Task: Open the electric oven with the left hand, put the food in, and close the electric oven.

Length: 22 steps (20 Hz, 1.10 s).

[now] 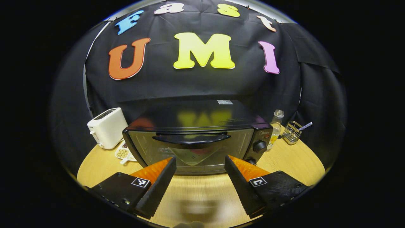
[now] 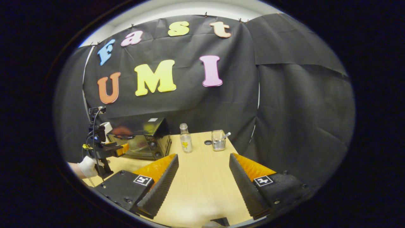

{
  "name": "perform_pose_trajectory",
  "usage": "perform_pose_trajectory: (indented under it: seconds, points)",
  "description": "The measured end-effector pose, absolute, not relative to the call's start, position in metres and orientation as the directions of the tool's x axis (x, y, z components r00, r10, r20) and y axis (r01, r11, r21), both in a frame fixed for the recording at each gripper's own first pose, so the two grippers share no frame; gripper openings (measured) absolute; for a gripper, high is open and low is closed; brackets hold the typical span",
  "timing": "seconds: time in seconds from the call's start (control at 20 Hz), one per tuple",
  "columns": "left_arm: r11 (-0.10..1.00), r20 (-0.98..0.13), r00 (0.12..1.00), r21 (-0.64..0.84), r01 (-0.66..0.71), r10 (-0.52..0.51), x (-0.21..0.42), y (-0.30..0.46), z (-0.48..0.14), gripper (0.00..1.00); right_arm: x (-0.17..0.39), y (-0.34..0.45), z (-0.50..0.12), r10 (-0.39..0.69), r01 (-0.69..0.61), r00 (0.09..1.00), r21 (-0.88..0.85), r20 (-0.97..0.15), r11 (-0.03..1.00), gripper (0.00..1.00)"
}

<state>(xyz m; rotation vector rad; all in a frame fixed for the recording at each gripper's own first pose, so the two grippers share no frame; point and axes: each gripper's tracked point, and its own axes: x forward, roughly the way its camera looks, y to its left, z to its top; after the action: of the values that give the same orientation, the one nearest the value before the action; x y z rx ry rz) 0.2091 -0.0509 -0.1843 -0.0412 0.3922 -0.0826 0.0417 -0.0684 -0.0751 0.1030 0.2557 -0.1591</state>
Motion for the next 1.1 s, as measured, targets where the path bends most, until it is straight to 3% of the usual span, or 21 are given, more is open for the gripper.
perform_pose_trajectory:
  seconds: [0.5, 0.75, 1.1]
  points:
    - [0.994, -0.372, 0.922, -0.059, 0.090, -0.105, 0.187, -0.074, -0.177, 0.98, 0.018, -0.075, -0.071, -0.143, 0.169, 0.957, 0.086, -0.252, 0.982, 1.00]
    - [0.994, -0.268, 0.958, -0.071, 0.082, -0.098, 0.141, -0.085, -0.109, 0.98, -0.003, -0.085, -0.049, -0.109, 0.126, 0.977, 0.082, -0.185, 0.989, 1.00]
    - [0.998, -0.079, 0.996, -0.049, 0.031, -0.035, 0.024, -0.089, 0.012, 0.97, -0.054, -0.120, -0.009, -0.042, 0.048, 0.997, 0.088, -0.069, 0.995, 1.00]
